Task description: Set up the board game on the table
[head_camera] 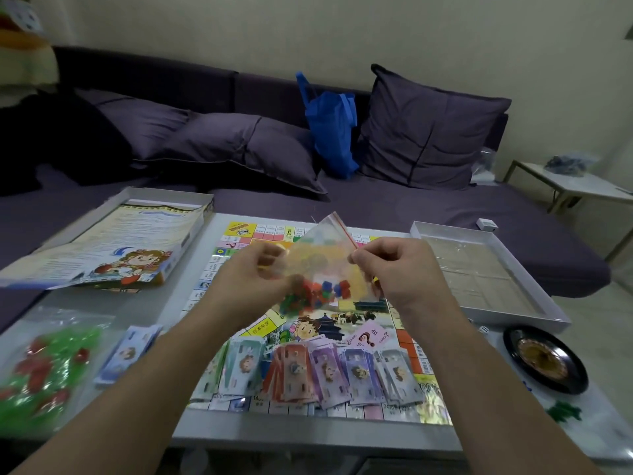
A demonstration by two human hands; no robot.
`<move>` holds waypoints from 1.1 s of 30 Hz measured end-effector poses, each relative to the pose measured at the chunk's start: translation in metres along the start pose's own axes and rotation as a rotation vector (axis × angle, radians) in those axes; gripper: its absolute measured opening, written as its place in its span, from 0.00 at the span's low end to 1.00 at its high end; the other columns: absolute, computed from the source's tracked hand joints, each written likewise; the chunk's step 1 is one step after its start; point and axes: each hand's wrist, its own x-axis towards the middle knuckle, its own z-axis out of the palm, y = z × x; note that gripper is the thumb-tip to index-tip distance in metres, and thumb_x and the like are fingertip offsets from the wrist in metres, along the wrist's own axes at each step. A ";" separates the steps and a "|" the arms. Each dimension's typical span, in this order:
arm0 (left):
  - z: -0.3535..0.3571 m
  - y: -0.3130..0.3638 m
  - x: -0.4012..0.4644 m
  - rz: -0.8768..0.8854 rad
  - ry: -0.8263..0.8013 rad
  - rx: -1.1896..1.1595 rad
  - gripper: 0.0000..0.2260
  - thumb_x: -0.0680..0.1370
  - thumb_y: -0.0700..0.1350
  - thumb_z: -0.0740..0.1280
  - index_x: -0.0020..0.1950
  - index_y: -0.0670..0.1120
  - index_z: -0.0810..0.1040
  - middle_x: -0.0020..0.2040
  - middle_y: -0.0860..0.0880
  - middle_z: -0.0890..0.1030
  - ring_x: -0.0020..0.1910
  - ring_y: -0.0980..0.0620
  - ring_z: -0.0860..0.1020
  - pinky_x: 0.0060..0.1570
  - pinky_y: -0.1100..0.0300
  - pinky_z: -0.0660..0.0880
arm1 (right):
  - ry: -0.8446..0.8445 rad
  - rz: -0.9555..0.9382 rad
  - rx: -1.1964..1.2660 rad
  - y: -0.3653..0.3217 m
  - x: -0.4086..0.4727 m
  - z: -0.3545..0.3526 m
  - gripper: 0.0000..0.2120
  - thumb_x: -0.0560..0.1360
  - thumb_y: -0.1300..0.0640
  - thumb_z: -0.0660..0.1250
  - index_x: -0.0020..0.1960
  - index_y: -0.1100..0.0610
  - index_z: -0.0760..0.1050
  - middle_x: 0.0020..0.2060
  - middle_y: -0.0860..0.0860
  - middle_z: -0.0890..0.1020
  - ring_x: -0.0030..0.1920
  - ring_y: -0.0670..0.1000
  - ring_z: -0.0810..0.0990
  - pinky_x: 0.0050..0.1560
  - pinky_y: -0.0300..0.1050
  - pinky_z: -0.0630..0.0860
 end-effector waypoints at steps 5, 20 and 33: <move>0.009 0.027 -0.015 0.220 0.256 0.023 0.12 0.77 0.52 0.75 0.56 0.52 0.77 0.49 0.54 0.80 0.48 0.54 0.79 0.47 0.60 0.76 | -0.020 0.096 0.212 -0.007 -0.003 0.012 0.06 0.77 0.62 0.75 0.41 0.60 0.85 0.36 0.57 0.86 0.35 0.55 0.82 0.36 0.48 0.79; 0.014 0.047 -0.028 -0.011 -0.113 -0.527 0.09 0.84 0.42 0.66 0.48 0.39 0.82 0.43 0.40 0.87 0.44 0.41 0.88 0.47 0.46 0.85 | -0.157 0.167 0.209 -0.015 -0.024 0.030 0.12 0.79 0.60 0.72 0.37 0.57 0.77 0.33 0.51 0.82 0.39 0.52 0.80 0.40 0.51 0.79; -0.001 0.043 -0.020 0.092 0.094 -0.168 0.08 0.84 0.41 0.66 0.46 0.40 0.80 0.40 0.44 0.84 0.39 0.45 0.85 0.42 0.48 0.85 | 0.186 -0.101 -0.052 -0.007 -0.013 0.010 0.10 0.83 0.56 0.68 0.43 0.57 0.76 0.32 0.51 0.81 0.33 0.52 0.78 0.38 0.52 0.79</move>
